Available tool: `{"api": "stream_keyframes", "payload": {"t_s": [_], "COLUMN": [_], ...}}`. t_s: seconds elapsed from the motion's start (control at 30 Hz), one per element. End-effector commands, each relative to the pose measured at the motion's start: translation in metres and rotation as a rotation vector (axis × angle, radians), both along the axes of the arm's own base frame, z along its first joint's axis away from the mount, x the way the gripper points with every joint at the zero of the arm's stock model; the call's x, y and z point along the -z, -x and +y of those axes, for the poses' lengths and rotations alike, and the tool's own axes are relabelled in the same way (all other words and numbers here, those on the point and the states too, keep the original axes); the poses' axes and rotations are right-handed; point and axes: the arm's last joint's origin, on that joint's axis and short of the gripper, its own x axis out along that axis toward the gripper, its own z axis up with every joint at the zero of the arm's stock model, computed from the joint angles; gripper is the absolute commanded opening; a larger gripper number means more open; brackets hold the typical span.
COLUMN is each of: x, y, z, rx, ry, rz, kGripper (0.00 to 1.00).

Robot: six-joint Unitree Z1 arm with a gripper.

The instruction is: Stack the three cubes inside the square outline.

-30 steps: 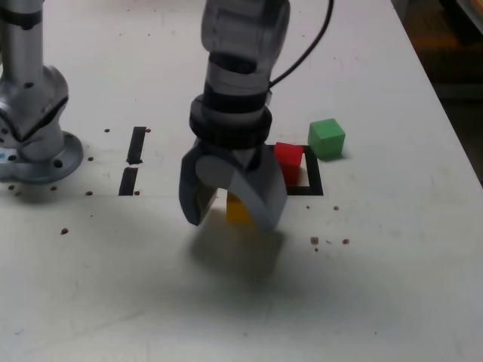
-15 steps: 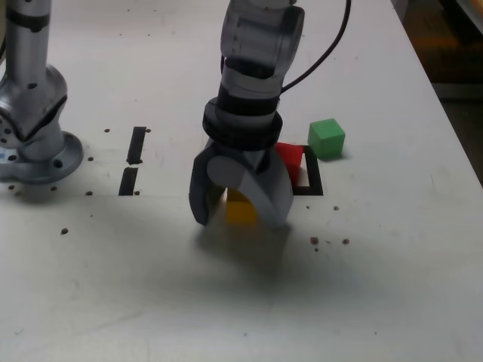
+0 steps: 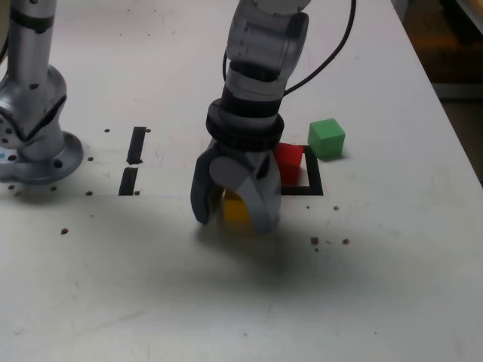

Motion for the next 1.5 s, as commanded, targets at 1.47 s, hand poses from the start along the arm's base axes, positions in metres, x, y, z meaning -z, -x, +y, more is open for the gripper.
{"api": "stream_keyframes", "payload": {"t_s": [1.47], "x": [-0.084], "y": [-0.035], "z": [0.046], "rx": [-0.112], "ry": [-0.083], "rz": [-0.113], "kGripper": [0.19]}}
